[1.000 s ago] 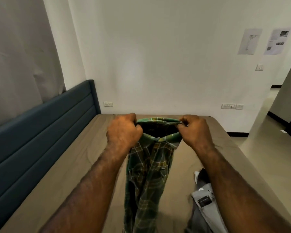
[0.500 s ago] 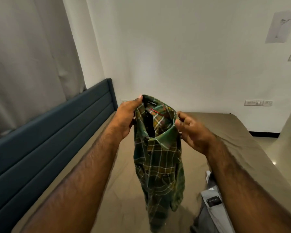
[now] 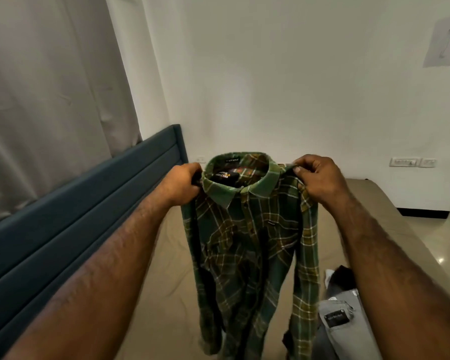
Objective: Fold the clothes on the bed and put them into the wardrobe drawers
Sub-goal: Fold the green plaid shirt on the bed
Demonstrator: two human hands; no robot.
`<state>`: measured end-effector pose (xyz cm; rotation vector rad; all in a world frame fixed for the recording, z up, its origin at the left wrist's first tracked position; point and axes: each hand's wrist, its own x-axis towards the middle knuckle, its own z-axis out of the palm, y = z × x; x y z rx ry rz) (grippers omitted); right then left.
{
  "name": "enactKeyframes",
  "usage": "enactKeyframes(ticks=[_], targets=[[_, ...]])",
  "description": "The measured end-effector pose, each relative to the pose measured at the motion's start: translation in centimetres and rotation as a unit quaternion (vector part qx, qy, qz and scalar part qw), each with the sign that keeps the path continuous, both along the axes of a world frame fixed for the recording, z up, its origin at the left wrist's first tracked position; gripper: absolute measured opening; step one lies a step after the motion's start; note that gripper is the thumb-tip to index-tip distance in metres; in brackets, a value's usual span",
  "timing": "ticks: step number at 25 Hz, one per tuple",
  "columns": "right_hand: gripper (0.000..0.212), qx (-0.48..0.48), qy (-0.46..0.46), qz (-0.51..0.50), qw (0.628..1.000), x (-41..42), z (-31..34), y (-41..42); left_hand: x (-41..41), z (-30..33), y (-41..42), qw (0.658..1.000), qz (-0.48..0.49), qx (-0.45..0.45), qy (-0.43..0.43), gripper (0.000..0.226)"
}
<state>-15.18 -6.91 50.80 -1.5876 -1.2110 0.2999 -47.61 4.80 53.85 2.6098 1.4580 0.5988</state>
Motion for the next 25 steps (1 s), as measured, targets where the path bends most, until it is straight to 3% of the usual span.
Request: enactKeyframes(ticks=[2, 3, 4, 5, 6, 7, 8, 9, 11, 12, 15, 19, 23, 25], targets=[[0.018, 0.004, -0.008, -0.029, 1.0, 0.5, 1.0, 0.5, -0.3, 0.2, 1.0, 0.993, 0.07, 0.022, -0.091, 0.007], [0.016, 0.032, 0.006, -0.042, 0.999, 0.7, 1.5, 0.5, -0.3, 0.4, 1.6, 0.977, 0.06, -0.002, -0.204, 0.01], [0.013, 0.06, 0.019, -0.043, 0.997, 1.0, 1.7, 0.7, -0.1, 0.5, 1.5, 0.943, 0.034, -0.049, -0.326, 0.012], [0.009, 0.073, 0.011, -0.035, 0.997, 1.1, 1.8, 0.8, -0.1, 0.3, 1.4, 0.916, 0.001, -0.106, -0.388, 0.014], [0.006, 0.051, -0.026, -0.026, 0.998, 1.1, 1.8, 1.0, 0.2, 0.2, 1.2, 0.915, -0.027, -0.155, -0.372, 0.018], [0.006, -0.006, -0.078, -0.019, 0.997, 1.2, 1.5, 1.3, 0.2, -0.5, 1.5, 0.949, -0.027, -0.17, -0.265, 0.02], [0.01, -0.052, -0.115, -0.029, 0.992, 1.4, 1.3, 1.8, -0.1, -0.9, 1.9, 0.974, -0.006, -0.157, -0.163, 0.019], [0.013, -0.063, -0.128, -0.049, 0.989, 1.8, 1.2, 2.0, 0.0, -1.0, 2.7, 0.985, 0.031, -0.109, -0.127, 0.02], [0.012, -0.015, -0.127, -0.079, 0.989, 2.5, 1.5, 2.4, -0.3, -0.3, 3.9, 0.972, 0.064, -0.01, -0.225, 0.025], [0.012, -0.018, -0.133, -0.09, 0.987, 2.9, 1.3, 2.7, -0.2, -0.2, 4.5, 0.975, 0.056, 0.024, -0.215, 0.022], [0.015, -0.103, -0.167, -0.146, 0.97, 3.7, 0.7, 3.0, -0.5, -0.4, 4.6, 0.998, 0.052, 0.038, 0.013, 0.003], [0.018, -0.08, -0.157, -0.178, 0.968, 3.8, 1.9, 4.3, -2.4, -0.7, 6.3, 0.991, 0.107, 0.071, -0.024, 0.01], [0.008, -0.084, -0.045, -0.147, 0.985, 3.2, 2.3, 4.9, -2.4, -1.3, 8.0, 0.982, 0.155, 0.086, -0.072, 0.011], [0.009, -0.116, 0.002, -0.108, 0.987, 2.2, 1.3, 5.8, -3.2, -2.4, 10.0, 0.972, 0.215, 0.04, -0.087, 0.008]])
